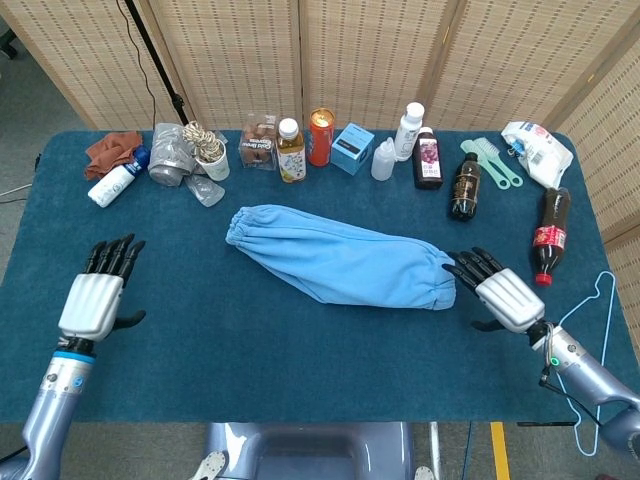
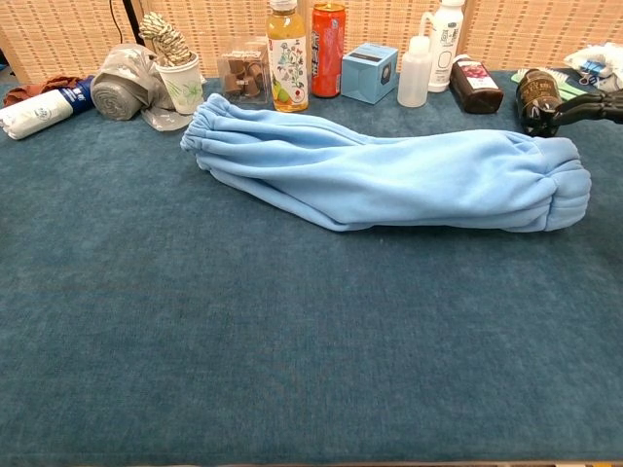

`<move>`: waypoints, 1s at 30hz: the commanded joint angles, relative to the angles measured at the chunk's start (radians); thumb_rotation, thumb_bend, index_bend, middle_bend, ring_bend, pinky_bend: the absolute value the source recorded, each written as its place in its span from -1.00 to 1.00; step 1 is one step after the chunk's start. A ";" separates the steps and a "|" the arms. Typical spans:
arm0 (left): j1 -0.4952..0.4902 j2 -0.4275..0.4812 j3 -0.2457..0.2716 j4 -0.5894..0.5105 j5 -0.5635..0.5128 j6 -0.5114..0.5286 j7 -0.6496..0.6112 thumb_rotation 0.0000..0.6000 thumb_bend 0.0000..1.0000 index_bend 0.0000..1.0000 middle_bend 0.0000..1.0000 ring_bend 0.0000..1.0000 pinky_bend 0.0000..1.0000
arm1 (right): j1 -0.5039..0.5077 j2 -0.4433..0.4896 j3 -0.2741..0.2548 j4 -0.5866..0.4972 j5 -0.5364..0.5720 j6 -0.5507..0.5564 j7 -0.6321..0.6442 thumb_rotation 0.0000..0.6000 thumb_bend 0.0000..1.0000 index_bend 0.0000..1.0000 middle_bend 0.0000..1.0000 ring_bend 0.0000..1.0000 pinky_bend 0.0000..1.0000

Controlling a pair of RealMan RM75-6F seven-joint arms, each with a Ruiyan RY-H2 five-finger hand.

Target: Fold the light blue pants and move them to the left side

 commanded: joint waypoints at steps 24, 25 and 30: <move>0.147 0.116 -0.024 -0.111 -0.031 0.094 -0.058 1.00 -0.77 -1.00 -1.00 -1.00 -1.00 | 0.105 -0.136 0.034 -0.041 0.011 -0.082 -0.173 1.00 -1.00 -0.85 -1.00 -1.00 -0.98; 0.147 0.115 -0.026 -0.110 -0.030 0.093 -0.057 1.00 -0.77 -1.00 -1.00 -1.00 -1.00 | 0.106 -0.144 0.034 -0.031 0.014 -0.088 -0.174 1.00 -1.00 -0.82 -1.00 -1.00 -0.98; 0.152 0.112 -0.032 -0.109 -0.026 0.089 -0.056 1.00 -0.77 -1.00 -1.00 -1.00 -1.00 | 0.108 -0.187 0.028 0.040 0.031 -0.112 -0.165 1.00 -1.00 -0.67 -0.99 -1.00 -0.95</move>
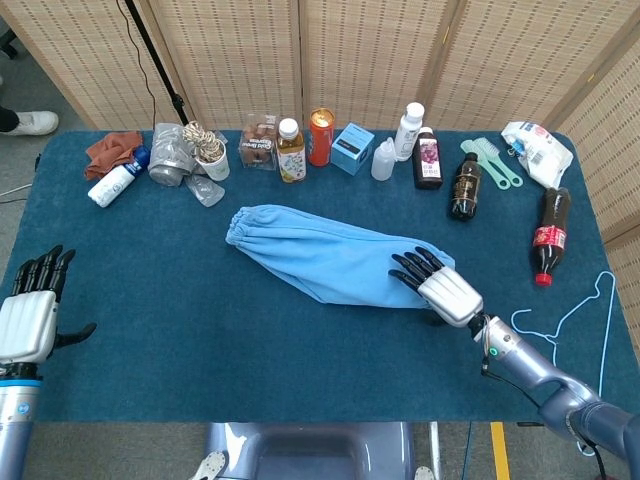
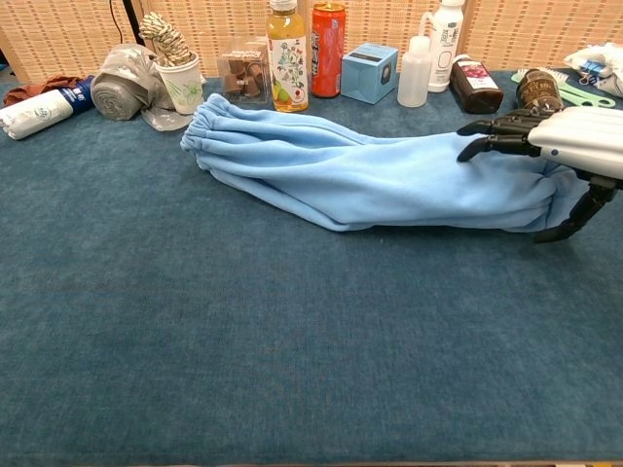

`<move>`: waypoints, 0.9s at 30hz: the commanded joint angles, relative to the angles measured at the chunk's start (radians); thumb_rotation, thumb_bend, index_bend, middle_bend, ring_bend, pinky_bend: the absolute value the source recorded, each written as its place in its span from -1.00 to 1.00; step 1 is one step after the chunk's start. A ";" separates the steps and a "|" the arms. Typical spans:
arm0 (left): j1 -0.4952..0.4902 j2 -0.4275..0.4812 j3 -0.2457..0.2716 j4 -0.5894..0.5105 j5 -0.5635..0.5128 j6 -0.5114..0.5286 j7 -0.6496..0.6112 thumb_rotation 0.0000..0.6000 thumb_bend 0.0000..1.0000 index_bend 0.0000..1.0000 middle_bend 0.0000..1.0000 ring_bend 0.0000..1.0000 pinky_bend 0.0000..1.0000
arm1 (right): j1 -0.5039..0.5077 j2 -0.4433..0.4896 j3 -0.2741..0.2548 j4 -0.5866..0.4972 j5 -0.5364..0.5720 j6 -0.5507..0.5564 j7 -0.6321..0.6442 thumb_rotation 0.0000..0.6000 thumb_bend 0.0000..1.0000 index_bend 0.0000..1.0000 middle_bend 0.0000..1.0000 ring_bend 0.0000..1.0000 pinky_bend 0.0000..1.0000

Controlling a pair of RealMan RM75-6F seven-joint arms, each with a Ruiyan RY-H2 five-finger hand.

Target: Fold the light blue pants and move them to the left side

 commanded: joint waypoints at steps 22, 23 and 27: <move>0.017 0.004 -0.020 0.001 0.009 -0.030 -0.017 1.00 -0.76 -1.00 -1.00 -1.00 -1.00 | -0.010 -0.177 -0.032 0.358 0.003 0.076 0.074 1.00 0.36 -0.02 -0.47 -0.56 -0.19; 0.017 0.005 -0.021 0.002 0.008 -0.032 -0.018 1.00 -0.76 -1.00 -1.00 -1.00 -1.00 | -0.013 -0.187 -0.033 0.378 -0.001 0.095 0.081 1.00 0.47 0.04 -0.41 -0.49 -0.12; 0.017 0.004 -0.022 0.002 0.008 -0.040 -0.016 1.00 -0.76 -1.00 -1.00 -1.00 -1.00 | -0.027 -0.221 -0.047 0.459 -0.020 0.176 0.134 1.00 0.70 0.15 -0.30 -0.35 0.01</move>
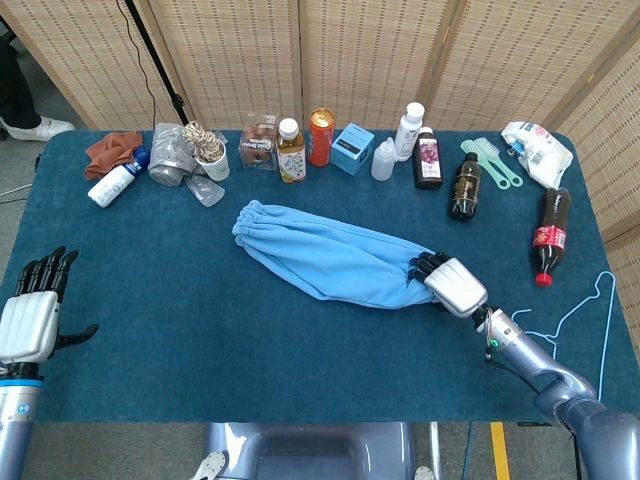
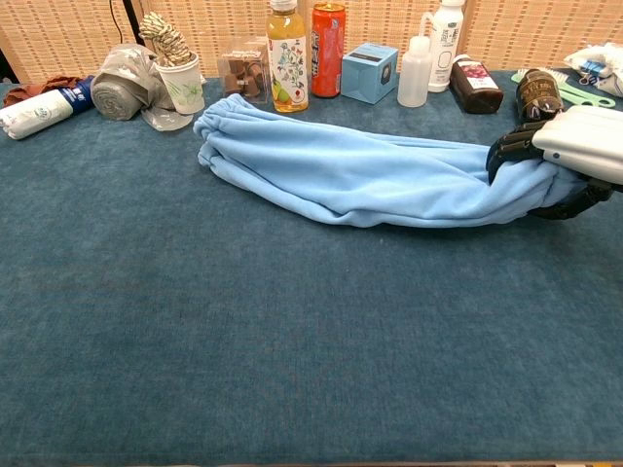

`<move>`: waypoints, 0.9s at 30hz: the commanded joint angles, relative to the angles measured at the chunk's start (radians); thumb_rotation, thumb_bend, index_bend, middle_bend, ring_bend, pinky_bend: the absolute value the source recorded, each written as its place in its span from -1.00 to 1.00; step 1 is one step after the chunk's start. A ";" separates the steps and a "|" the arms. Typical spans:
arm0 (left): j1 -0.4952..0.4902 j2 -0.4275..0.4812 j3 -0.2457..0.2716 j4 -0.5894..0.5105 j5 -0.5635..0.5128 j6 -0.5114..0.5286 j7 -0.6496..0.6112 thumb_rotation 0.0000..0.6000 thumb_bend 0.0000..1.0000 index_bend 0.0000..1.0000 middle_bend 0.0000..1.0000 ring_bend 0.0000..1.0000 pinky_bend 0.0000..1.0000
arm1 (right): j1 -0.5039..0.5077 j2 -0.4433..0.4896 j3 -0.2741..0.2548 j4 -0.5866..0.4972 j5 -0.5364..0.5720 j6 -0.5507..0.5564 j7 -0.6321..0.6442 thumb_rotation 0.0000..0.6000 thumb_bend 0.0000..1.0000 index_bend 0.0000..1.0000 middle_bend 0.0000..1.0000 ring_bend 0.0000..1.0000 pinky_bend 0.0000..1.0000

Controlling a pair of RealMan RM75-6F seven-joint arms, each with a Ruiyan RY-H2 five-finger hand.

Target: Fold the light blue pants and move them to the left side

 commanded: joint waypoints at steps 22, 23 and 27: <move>0.010 -0.005 -0.011 -0.001 -0.008 -0.007 0.009 1.00 -0.76 -1.00 -1.00 -1.00 -1.00 | -0.170 0.044 -0.113 0.251 -0.113 0.501 0.137 1.00 0.78 0.17 -0.26 -0.31 0.05; 0.010 -0.005 -0.012 -0.002 -0.008 -0.008 0.010 1.00 -0.76 -1.00 -1.00 -1.00 -1.00 | -0.173 0.046 -0.115 0.253 -0.115 0.510 0.137 1.00 0.78 0.18 -0.26 -0.31 0.05; 0.009 -0.005 -0.015 -0.002 -0.011 -0.011 0.011 1.00 -0.76 -1.00 -1.00 -1.00 -1.00 | -0.175 0.057 -0.126 0.252 -0.129 0.564 0.131 1.00 0.78 0.18 -0.26 -0.31 0.05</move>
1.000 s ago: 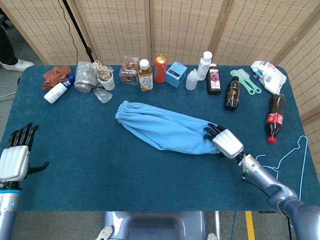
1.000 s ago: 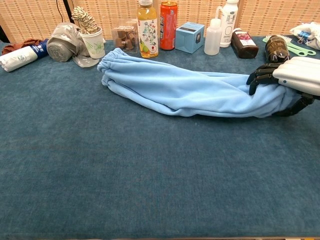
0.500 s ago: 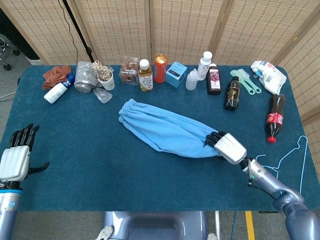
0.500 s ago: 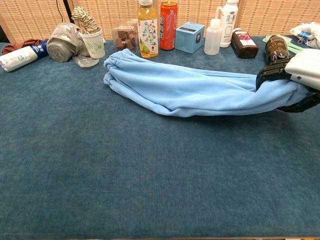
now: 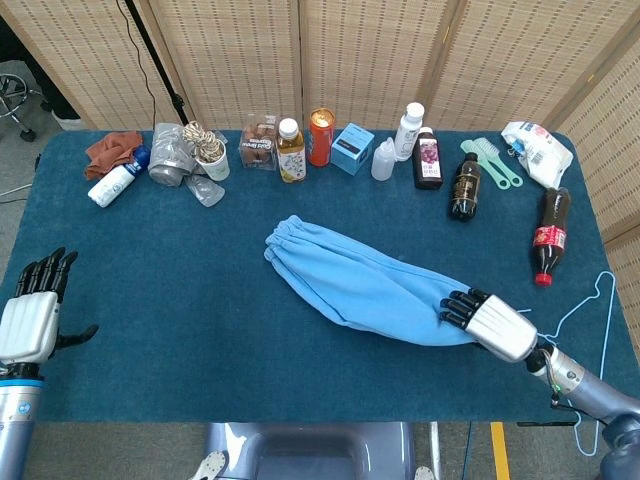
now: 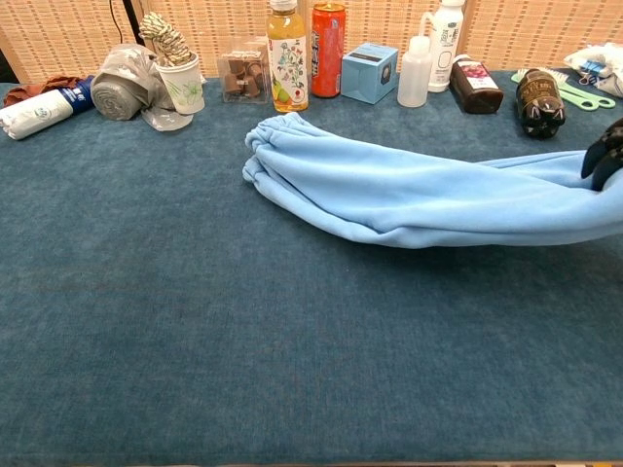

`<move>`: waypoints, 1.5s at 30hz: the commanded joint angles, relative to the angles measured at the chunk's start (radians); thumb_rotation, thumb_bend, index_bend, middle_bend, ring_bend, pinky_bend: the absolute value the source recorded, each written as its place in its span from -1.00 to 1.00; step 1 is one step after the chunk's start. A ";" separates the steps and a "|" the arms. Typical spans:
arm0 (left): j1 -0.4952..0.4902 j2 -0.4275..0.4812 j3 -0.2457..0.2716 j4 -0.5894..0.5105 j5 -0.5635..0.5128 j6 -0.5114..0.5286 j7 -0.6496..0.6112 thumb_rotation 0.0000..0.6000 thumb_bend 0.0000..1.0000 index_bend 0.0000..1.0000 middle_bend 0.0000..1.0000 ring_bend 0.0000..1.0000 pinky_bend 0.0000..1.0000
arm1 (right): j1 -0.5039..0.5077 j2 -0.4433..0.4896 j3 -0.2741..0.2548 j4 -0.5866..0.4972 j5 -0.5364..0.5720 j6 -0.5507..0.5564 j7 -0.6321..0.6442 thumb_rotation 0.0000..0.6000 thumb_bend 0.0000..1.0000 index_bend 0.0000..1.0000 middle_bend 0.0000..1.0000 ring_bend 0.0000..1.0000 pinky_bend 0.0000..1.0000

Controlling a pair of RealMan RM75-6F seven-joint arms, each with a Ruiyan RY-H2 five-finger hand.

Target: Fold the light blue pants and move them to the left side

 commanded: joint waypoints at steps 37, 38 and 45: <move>-0.007 0.008 -0.013 0.022 -0.025 -0.041 -0.020 1.00 -0.76 -1.00 -1.00 -1.00 -1.00 | 0.491 0.031 0.199 -0.525 0.142 -0.620 -0.279 1.00 0.78 0.17 -0.26 -0.31 0.04; -0.007 0.009 -0.013 0.022 -0.026 -0.041 -0.021 1.00 -0.76 -1.00 -1.00 -1.00 -1.00 | 0.498 0.033 0.208 -0.539 0.153 -0.640 -0.289 1.00 0.78 0.17 -0.26 -0.31 0.04; -0.008 0.009 -0.015 0.027 -0.032 -0.044 -0.022 1.00 -0.76 -1.00 -1.00 -1.00 -1.00 | 0.553 0.028 0.288 -0.632 0.244 -0.767 -0.368 1.00 0.78 0.17 -0.26 -0.31 0.04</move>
